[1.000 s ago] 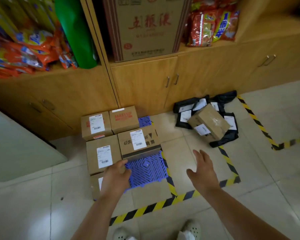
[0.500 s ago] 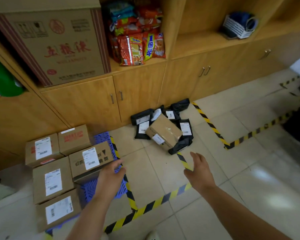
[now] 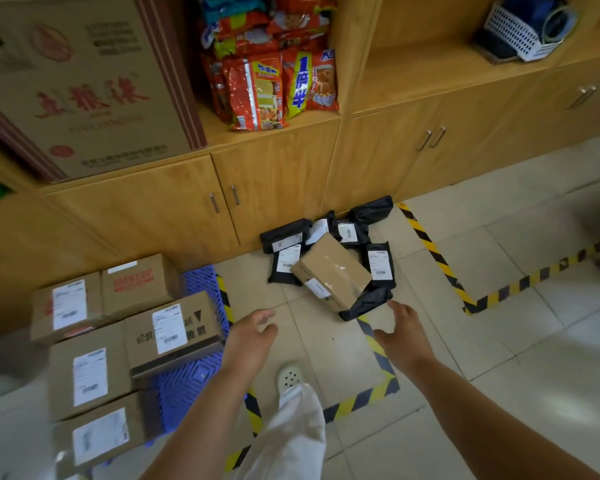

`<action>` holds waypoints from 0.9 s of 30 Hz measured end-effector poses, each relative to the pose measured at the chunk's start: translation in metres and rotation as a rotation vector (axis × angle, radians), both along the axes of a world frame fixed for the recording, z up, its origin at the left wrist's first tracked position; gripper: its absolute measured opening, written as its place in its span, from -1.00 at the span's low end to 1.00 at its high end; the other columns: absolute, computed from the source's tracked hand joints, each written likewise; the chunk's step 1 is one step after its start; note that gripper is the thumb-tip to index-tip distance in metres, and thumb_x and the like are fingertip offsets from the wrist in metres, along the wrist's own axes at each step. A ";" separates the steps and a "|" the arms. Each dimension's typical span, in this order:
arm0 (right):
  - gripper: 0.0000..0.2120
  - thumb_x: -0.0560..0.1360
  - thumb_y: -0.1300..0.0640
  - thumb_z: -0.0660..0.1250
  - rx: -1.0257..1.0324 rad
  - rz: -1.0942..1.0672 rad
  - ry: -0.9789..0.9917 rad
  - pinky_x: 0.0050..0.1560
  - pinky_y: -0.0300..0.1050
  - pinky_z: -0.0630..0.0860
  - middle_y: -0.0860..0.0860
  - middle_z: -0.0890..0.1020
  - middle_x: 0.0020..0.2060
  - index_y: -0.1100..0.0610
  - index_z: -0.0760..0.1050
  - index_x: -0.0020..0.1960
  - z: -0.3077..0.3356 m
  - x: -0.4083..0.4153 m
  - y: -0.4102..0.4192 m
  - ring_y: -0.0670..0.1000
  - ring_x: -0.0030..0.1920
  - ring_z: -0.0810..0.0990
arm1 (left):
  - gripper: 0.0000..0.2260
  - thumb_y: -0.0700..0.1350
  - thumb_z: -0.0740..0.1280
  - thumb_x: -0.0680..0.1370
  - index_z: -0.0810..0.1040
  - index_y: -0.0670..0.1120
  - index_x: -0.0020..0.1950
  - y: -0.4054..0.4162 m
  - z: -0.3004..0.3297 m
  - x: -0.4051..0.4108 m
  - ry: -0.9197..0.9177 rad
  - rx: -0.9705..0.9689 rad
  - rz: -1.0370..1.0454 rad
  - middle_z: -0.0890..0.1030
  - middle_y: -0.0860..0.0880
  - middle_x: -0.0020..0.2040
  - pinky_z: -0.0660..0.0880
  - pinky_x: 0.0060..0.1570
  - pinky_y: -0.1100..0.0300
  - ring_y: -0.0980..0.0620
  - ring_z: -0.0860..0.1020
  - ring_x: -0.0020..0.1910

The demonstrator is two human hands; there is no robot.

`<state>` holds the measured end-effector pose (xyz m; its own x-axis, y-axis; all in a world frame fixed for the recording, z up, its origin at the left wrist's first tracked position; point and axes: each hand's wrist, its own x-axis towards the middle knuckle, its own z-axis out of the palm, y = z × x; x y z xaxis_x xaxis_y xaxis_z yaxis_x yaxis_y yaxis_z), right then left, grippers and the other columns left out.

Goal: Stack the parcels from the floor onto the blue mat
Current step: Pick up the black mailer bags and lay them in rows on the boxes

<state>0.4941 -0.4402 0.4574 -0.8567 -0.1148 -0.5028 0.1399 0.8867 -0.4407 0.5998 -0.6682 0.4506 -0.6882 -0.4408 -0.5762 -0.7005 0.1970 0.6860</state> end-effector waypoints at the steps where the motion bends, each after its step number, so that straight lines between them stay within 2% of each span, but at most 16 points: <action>1: -0.38 0.52 0.18 0.30 -0.006 -0.011 -0.017 0.24 -0.13 0.34 0.07 0.22 0.46 0.12 0.13 0.51 -0.003 -0.015 -0.003 0.08 0.39 0.32 | -0.69 -0.08 0.24 0.59 0.46 0.03 0.33 -0.002 -0.005 -0.017 -0.010 0.007 -0.004 0.46 0.01 0.35 0.34 -0.04 0.24 0.12 0.46 0.04; 3: -0.39 0.52 0.17 0.29 -0.012 -0.036 -0.057 0.23 -0.14 0.34 0.07 0.23 0.45 0.11 0.13 0.51 -0.012 -0.046 -0.008 0.08 0.38 0.34 | -0.70 -0.08 0.23 0.59 0.46 0.03 0.33 -0.006 -0.013 -0.050 -0.034 0.010 -0.021 0.46 0.01 0.35 0.33 -0.02 0.24 0.07 0.47 0.14; 6: -0.38 0.51 0.16 0.29 -0.005 -0.081 -0.105 0.32 -0.05 0.34 0.08 0.25 0.44 0.11 0.13 0.51 -0.026 -0.086 -0.013 0.10 0.41 0.31 | -0.70 -0.07 0.23 0.59 0.45 0.04 0.33 -0.013 -0.026 -0.096 -0.076 -0.001 -0.063 0.45 0.02 0.35 0.31 0.00 0.24 0.02 0.45 0.25; 12: -0.38 0.50 0.15 0.26 0.033 -0.134 -0.188 0.28 -0.05 0.36 0.06 0.27 0.43 0.07 0.14 0.51 -0.075 -0.151 -0.012 0.09 0.40 0.31 | -0.71 -0.09 0.24 0.58 0.47 0.02 0.31 -0.023 -0.068 -0.177 -0.124 -0.019 -0.117 0.48 0.02 0.31 0.33 0.03 0.25 0.03 0.47 0.22; 19: -0.38 0.50 0.13 0.26 0.061 -0.146 -0.272 0.24 -0.11 0.35 0.07 0.30 0.43 0.07 0.14 0.51 -0.166 -0.218 -0.006 0.07 0.40 0.33 | -0.67 -0.11 0.26 0.56 0.47 0.02 0.32 -0.017 -0.149 -0.261 -0.130 -0.004 -0.176 0.50 -0.01 0.31 0.38 0.15 0.22 0.04 0.48 0.23; 21: -0.40 0.51 0.13 0.26 0.039 -0.179 -0.305 0.20 -0.11 0.38 0.09 0.33 0.42 0.07 0.15 0.51 -0.202 -0.234 -0.005 0.08 0.38 0.36 | -0.67 -0.11 0.26 0.55 0.48 0.02 0.32 -0.014 -0.179 -0.283 -0.133 0.002 -0.171 0.51 -0.02 0.31 0.41 0.22 0.14 0.02 0.49 0.23; 23: -0.41 0.51 0.15 0.25 0.021 -0.205 -0.334 0.06 -0.15 0.41 0.09 0.36 0.40 0.08 0.17 0.49 -0.242 -0.246 -0.002 0.09 0.34 0.41 | -0.65 -0.12 0.27 0.54 0.46 0.01 0.33 -0.011 -0.213 -0.300 -0.144 -0.004 -0.159 0.52 -0.03 0.30 0.43 0.22 0.10 0.01 0.50 0.22; 27: -0.49 0.49 0.20 0.26 -0.014 -0.267 -0.399 -0.06 -0.09 0.46 0.10 0.49 0.29 0.11 0.27 0.42 -0.324 -0.266 0.005 0.11 0.16 0.54 | -0.59 -0.09 0.25 0.56 0.36 0.01 0.42 -0.006 -0.283 -0.326 -0.200 -0.038 -0.210 0.46 -0.03 0.36 0.41 0.22 0.13 0.01 0.46 0.27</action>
<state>0.2286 -0.4352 0.1338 -0.5974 0.0740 -0.7985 0.5230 0.7908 -0.3179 0.2742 -0.6739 0.1676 -0.6414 -0.3242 -0.6953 -0.7620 0.3747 0.5282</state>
